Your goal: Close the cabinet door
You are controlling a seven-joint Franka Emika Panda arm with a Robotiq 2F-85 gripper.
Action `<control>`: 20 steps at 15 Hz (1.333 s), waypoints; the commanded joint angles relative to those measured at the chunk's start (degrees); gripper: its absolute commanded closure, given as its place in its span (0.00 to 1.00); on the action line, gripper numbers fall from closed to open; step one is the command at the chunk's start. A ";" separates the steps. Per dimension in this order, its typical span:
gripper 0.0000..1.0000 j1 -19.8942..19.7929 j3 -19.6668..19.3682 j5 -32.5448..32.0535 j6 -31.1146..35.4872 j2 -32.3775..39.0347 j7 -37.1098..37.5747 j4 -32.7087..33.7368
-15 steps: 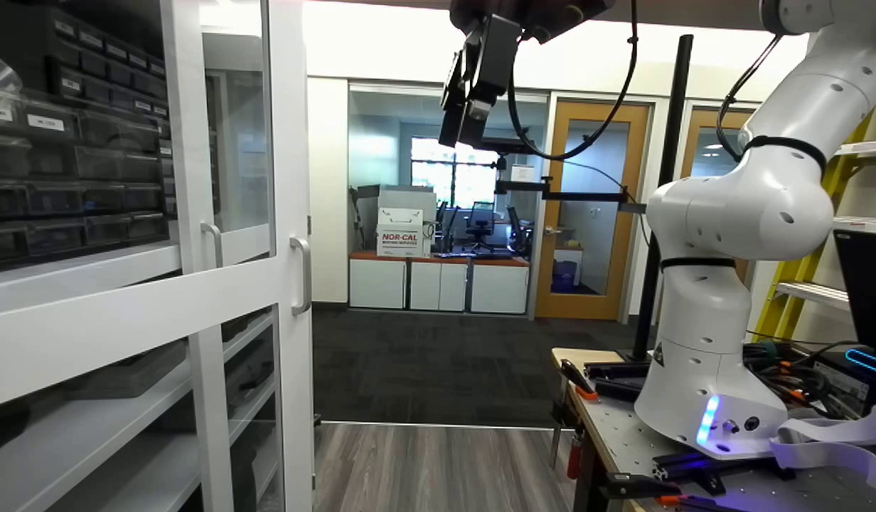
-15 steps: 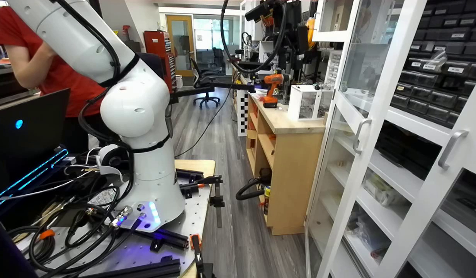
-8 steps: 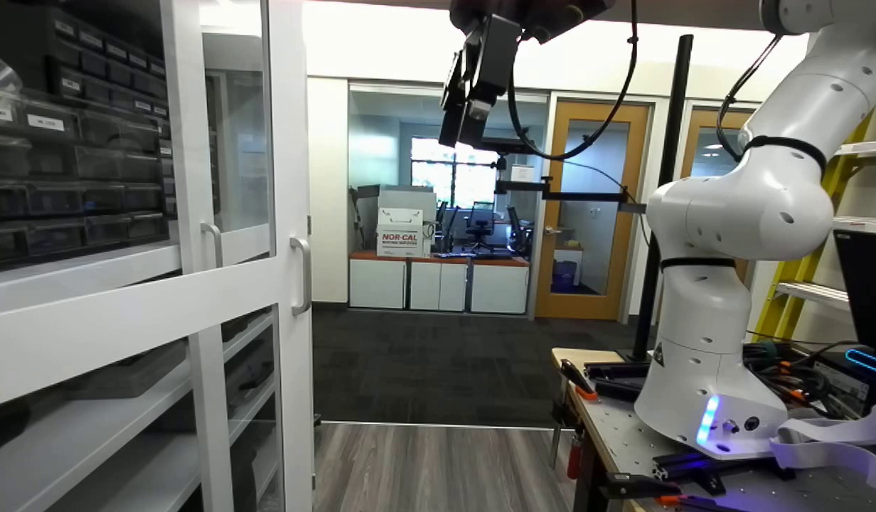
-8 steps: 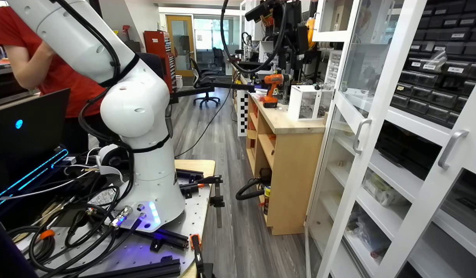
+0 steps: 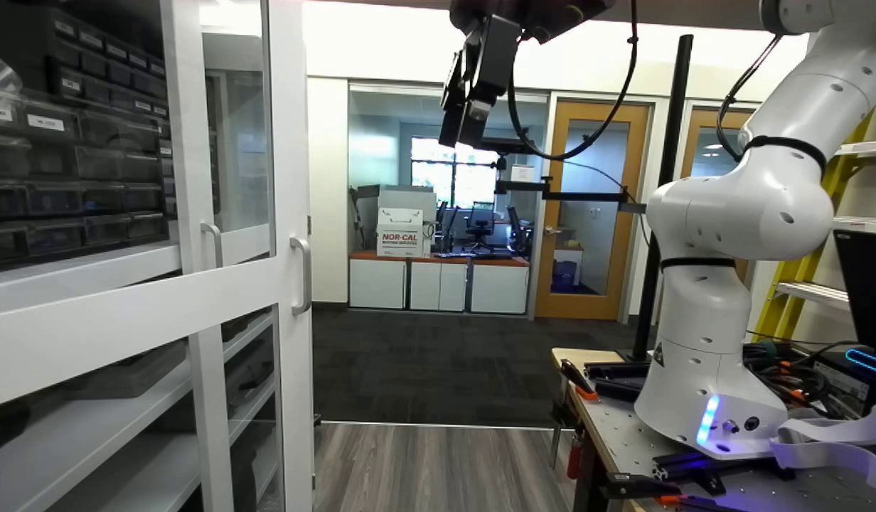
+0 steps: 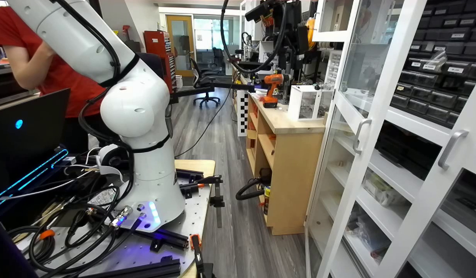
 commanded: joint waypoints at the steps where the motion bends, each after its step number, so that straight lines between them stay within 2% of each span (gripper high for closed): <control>1: 0.00 0.63 -0.44 -0.43 -0.13 0.22 0.33 0.17; 6: 0.00 -0.70 0.67 -1.86 0.91 0.67 3.61 0.06; 10: 0.00 -2.79 1.81 -4.02 3.26 1.76 10.93 -0.39; 14: 0.00 -4.60 2.50 -5.31 7.31 3.79 18.14 -1.08; 20: 0.00 -5.83 3.46 -8.20 15.92 6.31 22.90 -4.01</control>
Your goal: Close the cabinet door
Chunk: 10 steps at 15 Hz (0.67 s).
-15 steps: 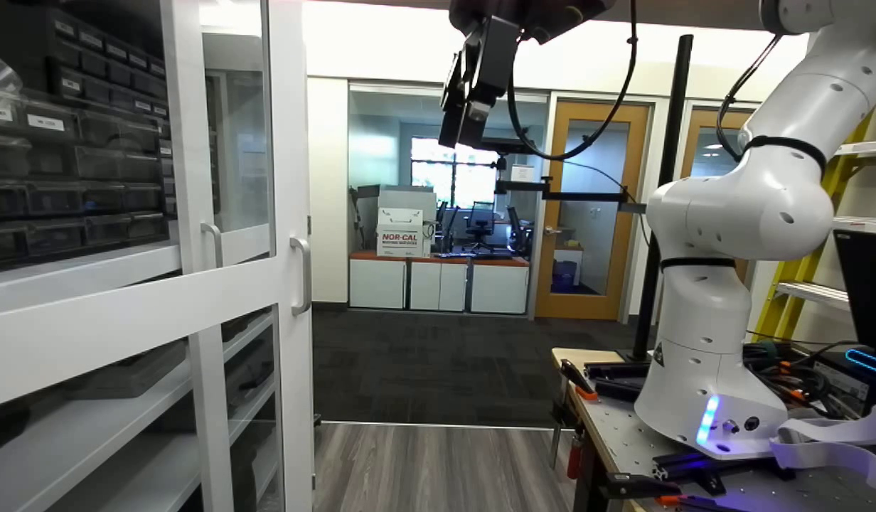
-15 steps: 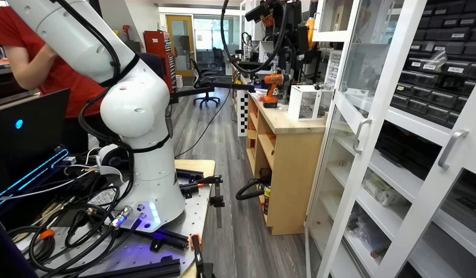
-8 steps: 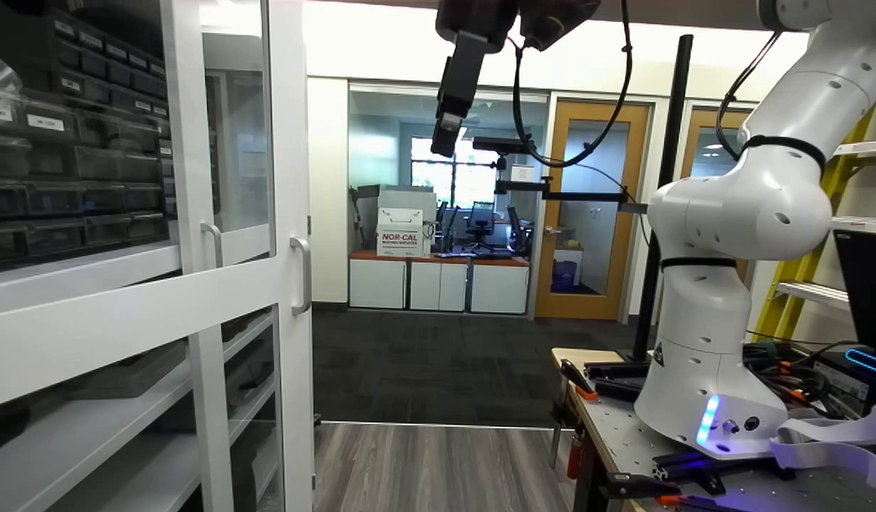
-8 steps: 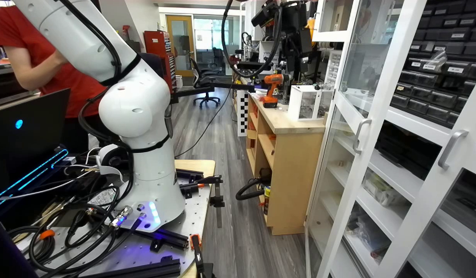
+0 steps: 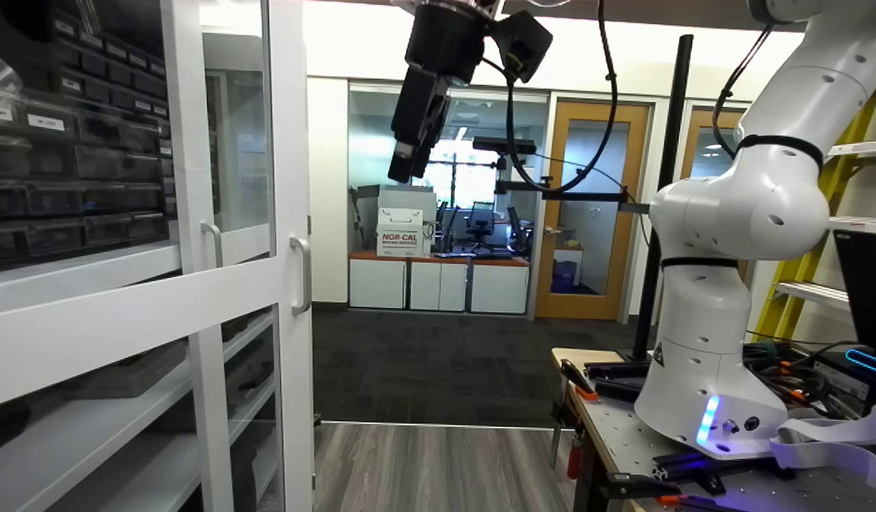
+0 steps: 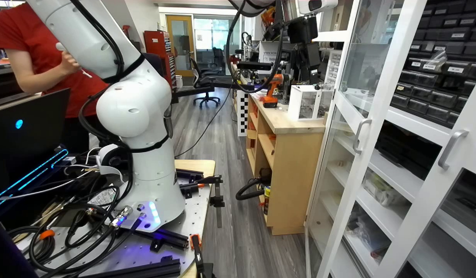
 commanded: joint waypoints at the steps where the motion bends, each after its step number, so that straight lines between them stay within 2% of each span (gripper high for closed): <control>1: 0.00 -1.42 1.70 -3.17 5.80 0.45 4.19 -2.59; 6: 0.00 -2.97 2.89 -7.00 10.48 1.29 8.24 -4.91; 7: 0.00 -1.45 1.75 -5.05 8.09 1.64 5.33 -3.52; 10: 0.00 -1.51 1.79 -5.18 8.23 1.79 5.38 -3.72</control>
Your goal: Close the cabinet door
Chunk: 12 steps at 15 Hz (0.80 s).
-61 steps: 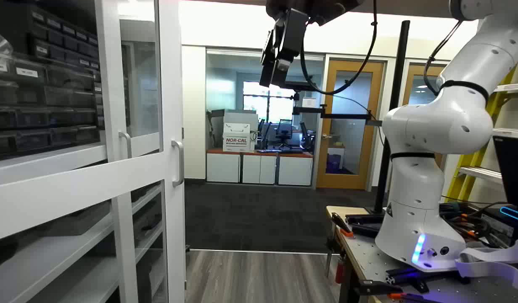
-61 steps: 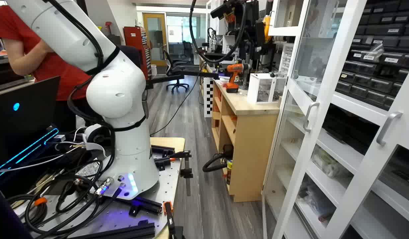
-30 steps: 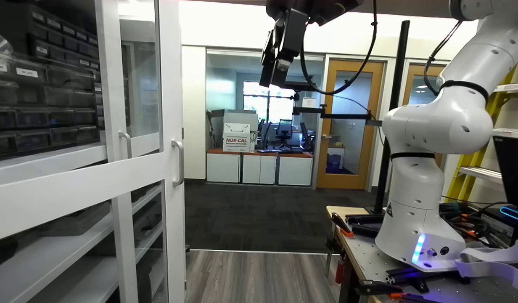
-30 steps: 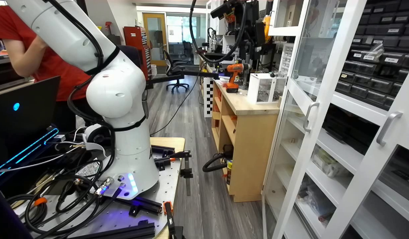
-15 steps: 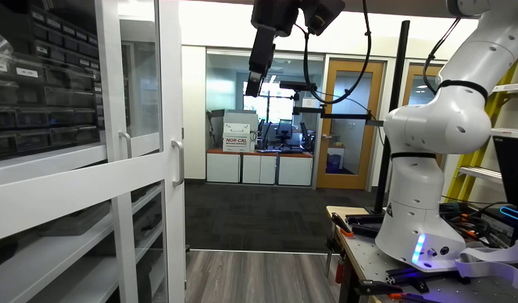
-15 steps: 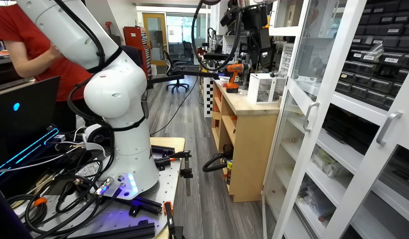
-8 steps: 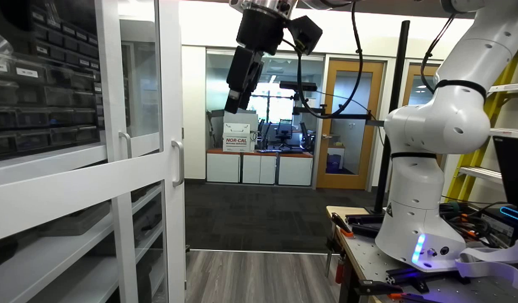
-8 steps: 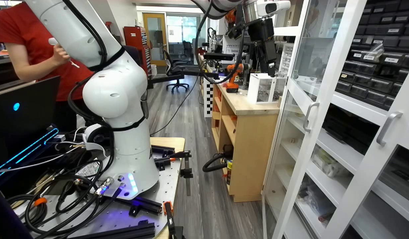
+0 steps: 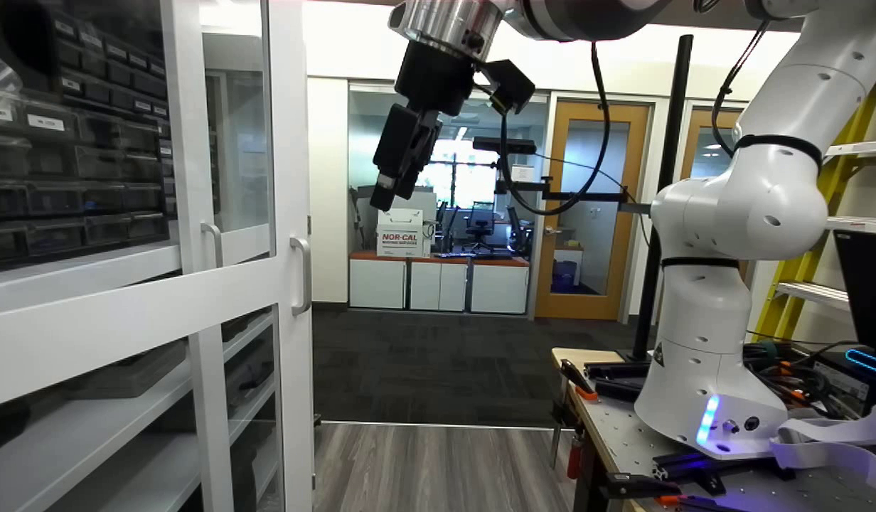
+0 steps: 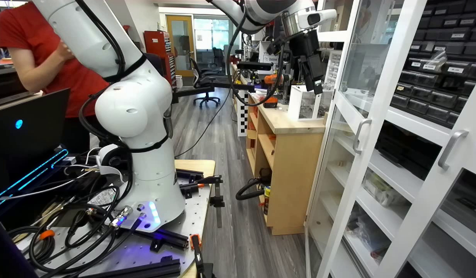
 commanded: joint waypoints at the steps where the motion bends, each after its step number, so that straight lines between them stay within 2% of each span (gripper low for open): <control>1: 0.00 -0.05 0.03 0.07 -0.09 -0.01 -0.09 0.07; 4: 0.00 -0.23 0.15 -0.10 0.04 0.24 0.22 0.09; 12: 0.00 -4.17 2.02 -7.02 3.64 4.55 7.99 0.66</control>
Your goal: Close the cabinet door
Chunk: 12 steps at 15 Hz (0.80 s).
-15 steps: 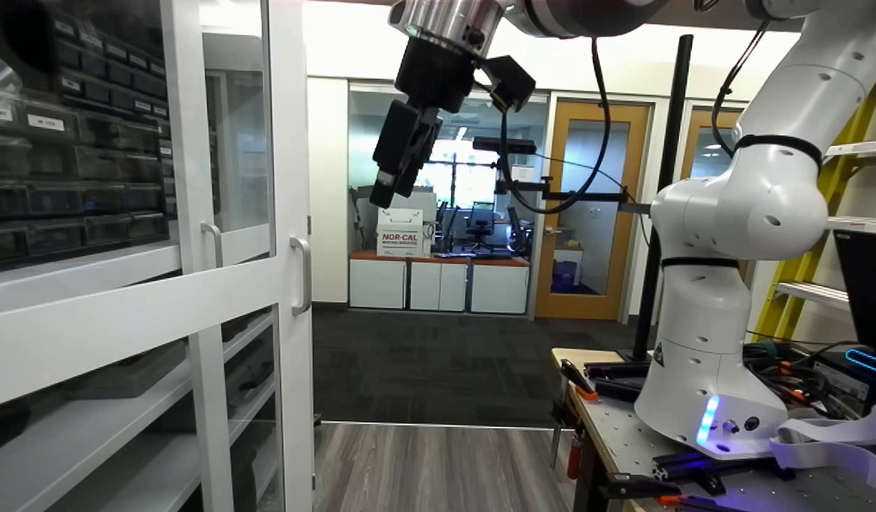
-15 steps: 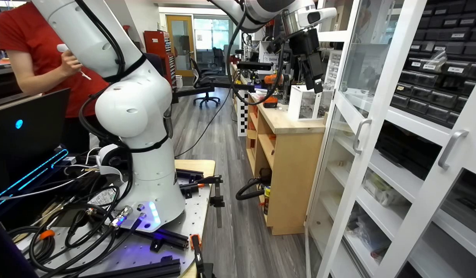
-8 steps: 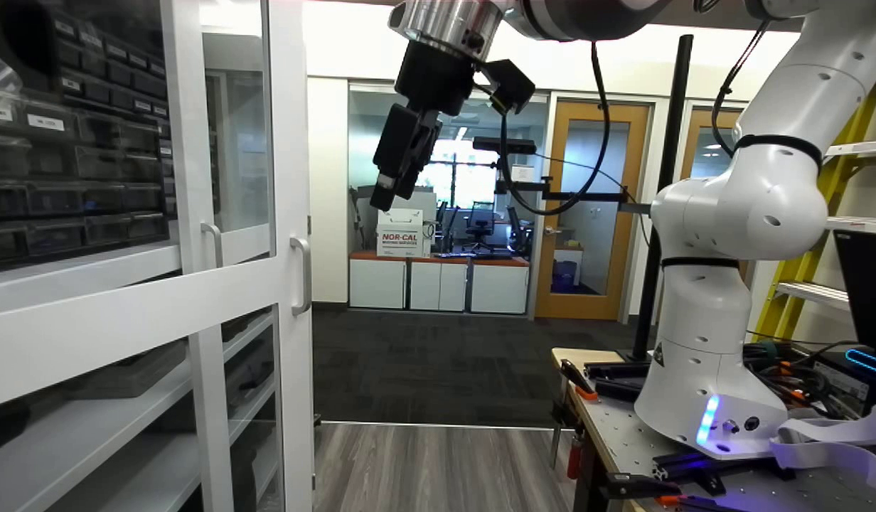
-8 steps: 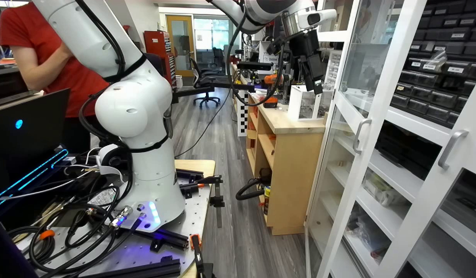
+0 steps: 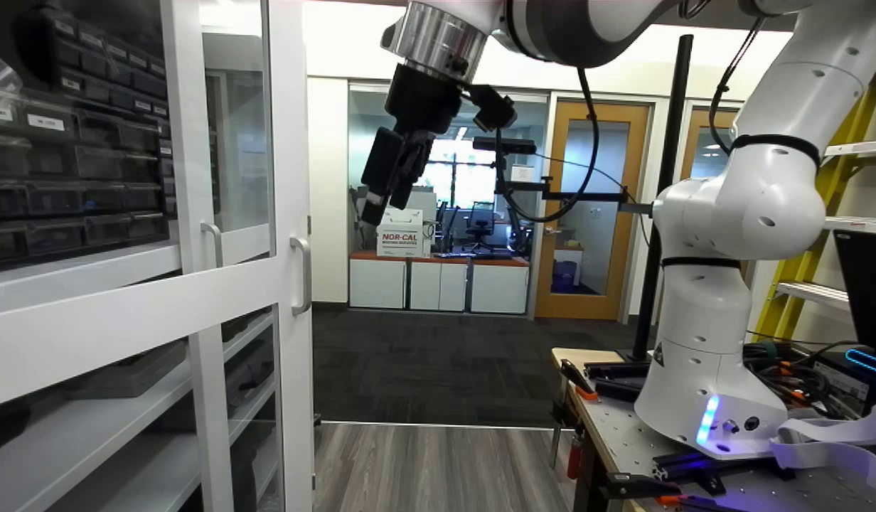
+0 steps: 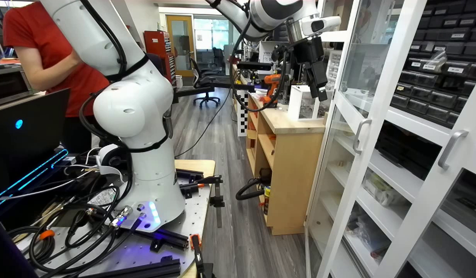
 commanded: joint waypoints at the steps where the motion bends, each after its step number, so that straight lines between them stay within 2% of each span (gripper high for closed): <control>1: 0.00 -2.24 1.14 -4.01 3.31 2.63 4.87 0.75; 5: 0.00 -3.65 1.18 -9.56 8.74 5.81 9.21 1.06; 12: 0.00 -4.86 -0.05 -17.96 14.25 12.48 16.07 3.93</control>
